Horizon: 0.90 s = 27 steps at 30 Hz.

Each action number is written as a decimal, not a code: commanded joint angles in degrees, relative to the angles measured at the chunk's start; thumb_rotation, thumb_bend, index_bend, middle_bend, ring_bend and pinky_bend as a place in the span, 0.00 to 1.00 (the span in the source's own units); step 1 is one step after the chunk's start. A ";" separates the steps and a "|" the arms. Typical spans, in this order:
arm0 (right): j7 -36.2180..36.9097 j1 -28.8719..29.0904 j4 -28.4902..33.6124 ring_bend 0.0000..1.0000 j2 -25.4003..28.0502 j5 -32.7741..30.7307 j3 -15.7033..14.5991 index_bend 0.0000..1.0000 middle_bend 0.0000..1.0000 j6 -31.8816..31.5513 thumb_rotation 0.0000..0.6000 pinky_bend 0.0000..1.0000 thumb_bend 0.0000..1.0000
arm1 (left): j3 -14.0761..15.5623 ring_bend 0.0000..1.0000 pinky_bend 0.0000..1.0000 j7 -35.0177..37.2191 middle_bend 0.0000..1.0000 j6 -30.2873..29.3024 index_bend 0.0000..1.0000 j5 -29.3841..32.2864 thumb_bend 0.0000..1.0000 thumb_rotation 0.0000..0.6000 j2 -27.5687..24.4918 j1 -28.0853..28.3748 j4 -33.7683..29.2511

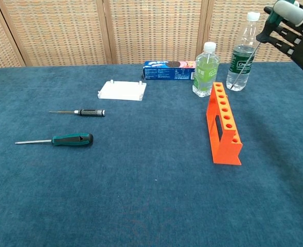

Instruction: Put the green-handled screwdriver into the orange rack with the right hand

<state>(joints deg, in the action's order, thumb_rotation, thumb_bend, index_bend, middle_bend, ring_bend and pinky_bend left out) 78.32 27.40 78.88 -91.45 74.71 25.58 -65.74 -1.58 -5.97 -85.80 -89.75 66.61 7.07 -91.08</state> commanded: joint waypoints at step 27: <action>0.70 0.91 -2.75 0.00 -2.73 -0.47 -0.85 0.73 0.15 -0.10 1.00 0.00 0.20 | 0.17 0.00 0.00 0.08 0.00 0.39 0.00 0.00 0.00 1.00 0.11 0.26 0.05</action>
<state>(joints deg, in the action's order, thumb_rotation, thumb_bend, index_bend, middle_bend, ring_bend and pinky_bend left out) 79.07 28.29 76.15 -94.14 74.22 24.77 -65.83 -1.40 -5.92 -85.37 -89.73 66.73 7.34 -91.01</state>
